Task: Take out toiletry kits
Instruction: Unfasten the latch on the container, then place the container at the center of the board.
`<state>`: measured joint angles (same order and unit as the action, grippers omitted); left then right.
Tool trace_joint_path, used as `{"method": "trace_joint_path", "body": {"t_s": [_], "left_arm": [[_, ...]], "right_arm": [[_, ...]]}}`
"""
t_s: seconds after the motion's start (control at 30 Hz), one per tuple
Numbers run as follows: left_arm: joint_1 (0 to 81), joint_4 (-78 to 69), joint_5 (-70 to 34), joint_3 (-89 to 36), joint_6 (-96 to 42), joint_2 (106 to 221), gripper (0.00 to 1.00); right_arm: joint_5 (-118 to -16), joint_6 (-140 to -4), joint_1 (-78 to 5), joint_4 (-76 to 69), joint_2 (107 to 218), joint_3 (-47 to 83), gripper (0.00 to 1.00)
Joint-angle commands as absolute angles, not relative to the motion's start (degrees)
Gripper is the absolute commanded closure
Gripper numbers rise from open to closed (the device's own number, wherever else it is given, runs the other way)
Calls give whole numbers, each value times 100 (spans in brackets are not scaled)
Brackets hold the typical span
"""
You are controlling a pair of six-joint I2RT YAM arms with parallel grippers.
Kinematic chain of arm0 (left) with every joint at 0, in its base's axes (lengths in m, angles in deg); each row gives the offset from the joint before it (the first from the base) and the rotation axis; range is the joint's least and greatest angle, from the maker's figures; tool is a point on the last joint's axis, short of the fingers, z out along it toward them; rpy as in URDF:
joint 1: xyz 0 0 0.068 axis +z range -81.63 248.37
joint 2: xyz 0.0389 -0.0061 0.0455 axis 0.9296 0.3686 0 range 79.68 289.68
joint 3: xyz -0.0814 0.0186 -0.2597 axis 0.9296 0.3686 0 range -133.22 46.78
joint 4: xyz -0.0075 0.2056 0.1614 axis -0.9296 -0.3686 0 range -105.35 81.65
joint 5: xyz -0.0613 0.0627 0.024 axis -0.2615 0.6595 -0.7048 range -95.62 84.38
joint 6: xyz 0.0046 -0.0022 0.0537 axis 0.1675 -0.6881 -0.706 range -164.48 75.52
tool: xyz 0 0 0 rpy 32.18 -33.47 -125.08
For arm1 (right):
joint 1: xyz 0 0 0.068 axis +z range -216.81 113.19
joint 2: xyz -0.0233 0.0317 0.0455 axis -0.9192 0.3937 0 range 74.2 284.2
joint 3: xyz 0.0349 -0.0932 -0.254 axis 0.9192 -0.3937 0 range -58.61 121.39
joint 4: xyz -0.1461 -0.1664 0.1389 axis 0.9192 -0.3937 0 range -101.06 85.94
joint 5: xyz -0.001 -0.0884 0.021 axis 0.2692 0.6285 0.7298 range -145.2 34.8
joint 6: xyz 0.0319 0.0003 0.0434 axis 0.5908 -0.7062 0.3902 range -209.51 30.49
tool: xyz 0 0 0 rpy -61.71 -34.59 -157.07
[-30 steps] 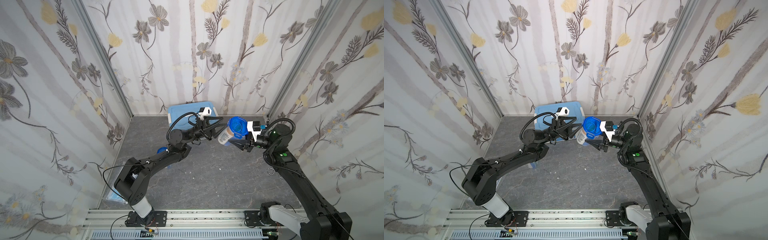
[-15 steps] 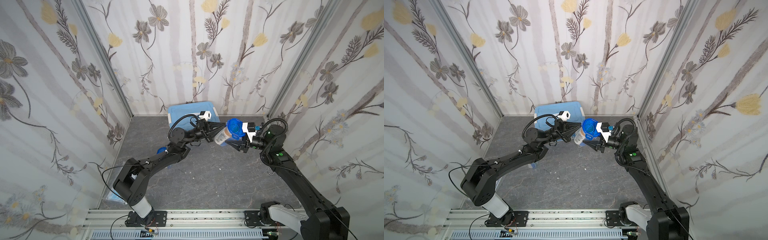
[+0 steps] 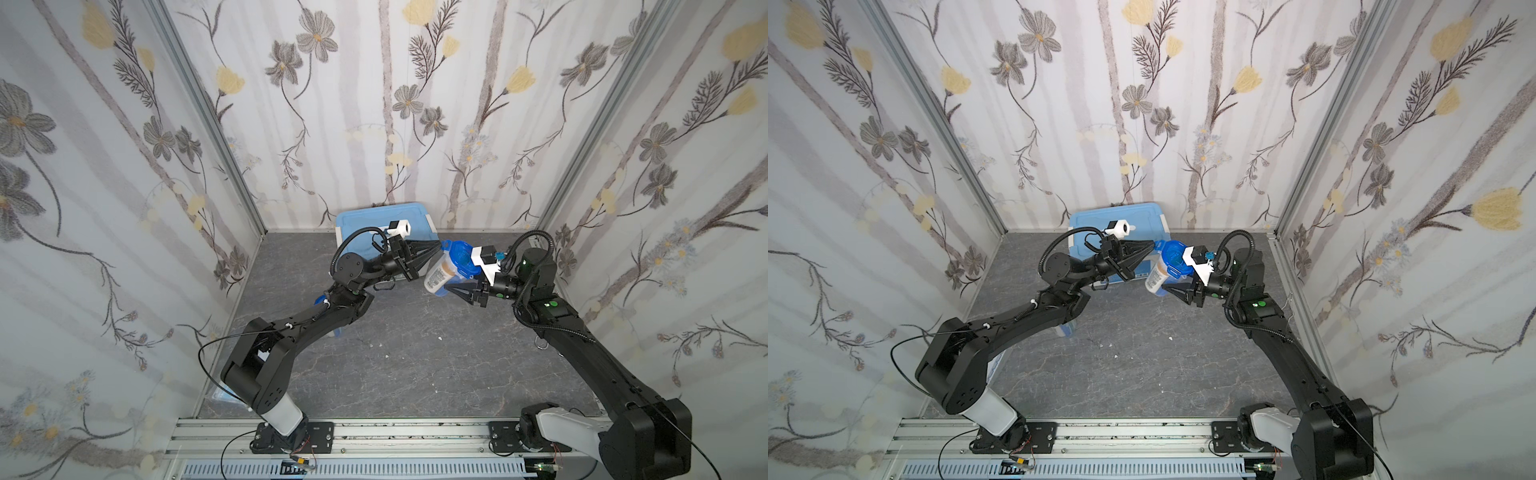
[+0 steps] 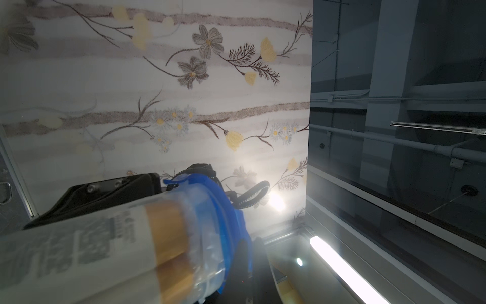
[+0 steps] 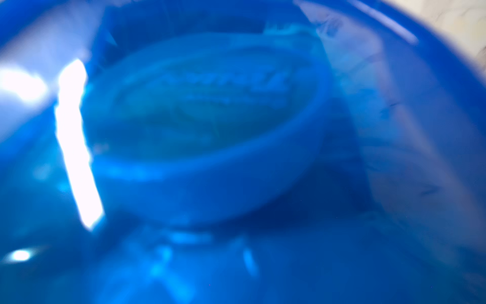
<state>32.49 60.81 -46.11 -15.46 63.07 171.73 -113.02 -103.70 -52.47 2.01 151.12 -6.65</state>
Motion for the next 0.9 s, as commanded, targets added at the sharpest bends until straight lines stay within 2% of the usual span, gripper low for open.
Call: {"method": "trace_joint_path", "body": {"t_s": [0.0,0.2,0.3,0.37,0.4,0.6,0.87], "left_arm": [[3293,7267,-4032,-1528,6294,17082,100],[3295,7259,-4060,-1539,6301,17117,97],[3373,7259,-4093,-1457,6306,17109,74],[3440,7259,-4138,-1373,6282,17105,55],[3481,7259,-4161,-1285,6236,17098,48],[3693,7259,-4171,-1016,6063,17232,39],[3804,7250,-4442,-1048,5764,17544,32]], "right_arm": [[-11221,-10568,-5251,-352,15153,-677,83],[-11178,-10513,-5277,-286,15110,-659,83],[-10906,-10454,-5277,-283,15139,-605,83],[-10361,-10174,-5275,-49,15120,-698,84],[-10107,-10032,-5282,59,15099,-747,84],[-9577,-9643,-5285,585,14835,-1158,84],[-8055,-9123,-5165,844,14677,-1474,84]]}}
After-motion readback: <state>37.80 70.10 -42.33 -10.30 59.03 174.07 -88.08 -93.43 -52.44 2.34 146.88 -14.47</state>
